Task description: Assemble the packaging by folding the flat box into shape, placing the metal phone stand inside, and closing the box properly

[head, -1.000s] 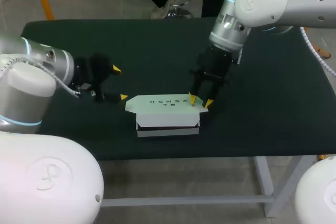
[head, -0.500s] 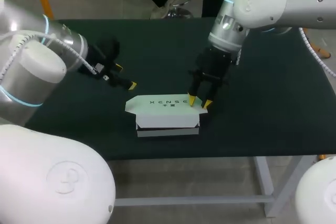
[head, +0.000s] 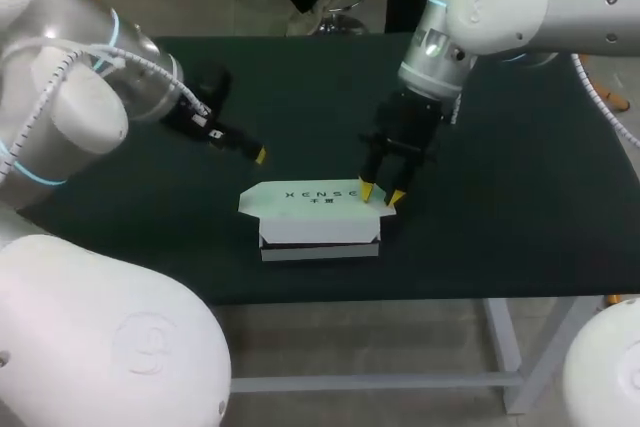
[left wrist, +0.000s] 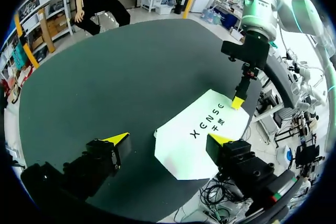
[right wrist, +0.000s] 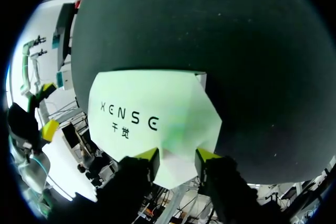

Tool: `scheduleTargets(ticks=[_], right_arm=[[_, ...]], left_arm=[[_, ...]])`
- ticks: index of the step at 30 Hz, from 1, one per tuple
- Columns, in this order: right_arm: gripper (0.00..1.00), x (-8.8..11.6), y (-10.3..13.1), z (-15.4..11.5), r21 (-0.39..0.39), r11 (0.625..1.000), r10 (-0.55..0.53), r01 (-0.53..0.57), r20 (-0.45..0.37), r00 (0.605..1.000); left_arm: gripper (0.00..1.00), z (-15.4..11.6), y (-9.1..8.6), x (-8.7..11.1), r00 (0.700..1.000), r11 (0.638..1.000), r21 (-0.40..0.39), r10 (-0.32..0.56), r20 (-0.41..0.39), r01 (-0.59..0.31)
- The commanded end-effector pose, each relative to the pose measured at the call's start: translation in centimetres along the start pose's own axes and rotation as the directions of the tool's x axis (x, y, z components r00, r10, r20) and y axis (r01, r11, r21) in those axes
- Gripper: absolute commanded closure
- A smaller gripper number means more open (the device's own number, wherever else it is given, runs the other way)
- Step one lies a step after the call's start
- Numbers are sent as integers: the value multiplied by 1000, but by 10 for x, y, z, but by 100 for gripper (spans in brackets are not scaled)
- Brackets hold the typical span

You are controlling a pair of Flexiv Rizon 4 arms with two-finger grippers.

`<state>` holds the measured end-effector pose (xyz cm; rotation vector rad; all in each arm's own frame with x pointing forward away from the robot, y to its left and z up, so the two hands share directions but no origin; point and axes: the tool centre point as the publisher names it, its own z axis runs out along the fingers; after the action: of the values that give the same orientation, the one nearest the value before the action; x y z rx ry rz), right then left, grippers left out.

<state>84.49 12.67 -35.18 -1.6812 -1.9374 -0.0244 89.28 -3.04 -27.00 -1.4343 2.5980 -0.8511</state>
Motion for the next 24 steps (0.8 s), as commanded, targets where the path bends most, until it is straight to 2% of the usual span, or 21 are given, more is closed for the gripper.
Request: scheduleTargets(ticks=[1,2,3,5,6,9,12,15,19,21,23,24], right_arm=[[51,-1,-2,1,-7,1000,0,0,-5,1000],[51,-1,-2,1,-8,1000,0,0,-6,1000],[51,-1,-2,1,-8,1000,0,0,-6,1000],[51,-1,-2,1,-8,1000,1,-1,-8,1000],[51,-1,-2,2,-8,1000,1,-1,-9,1000],[51,-1,-2,3,-7,1000,2,-2,-9,1000],[51,-1,-1,4,-6,1000,2,-2,-10,1000],[51,-1,-1,4,-8,1000,0,-1,-12,1000],[51,-1,-1,4,-10,1000,2,-2,-13,1000],[51,-1,-1,4,-11,1000,4,-4,-14,1000],[51,-1,-1,4,-11,1000,5,-6,-14,1000],[51,-1,-1,4,-11,1000,6,-6,-14,1000]], left_arm=[[0,0,-2,9,957,964,-203,-116,266,173],[0,0,-2,9,957,964,-203,-116,266,173],[0,1,-6,9,958,945,-237,-170,230,225],[0,6,-12,9,948,909,-300,-230,222,290],[0,9,-15,8,934,876,-340,-282,218,343],[0,20,-21,4,905,790,-443,-380,189,424],[0,25,-24,0,881,717,-532,-453,134,450],[0,26,-22,-2,861,676,-576,-498,102,460],[0,28,-14,1,855,667,-587,-511,87,458],[0,28,-8,5,863,678,-589,-500,69,440],[0,26,-4,9,879,712,-563,-474,57,421],[0,26,-3,11,856,708,-511,-504,119,488]])
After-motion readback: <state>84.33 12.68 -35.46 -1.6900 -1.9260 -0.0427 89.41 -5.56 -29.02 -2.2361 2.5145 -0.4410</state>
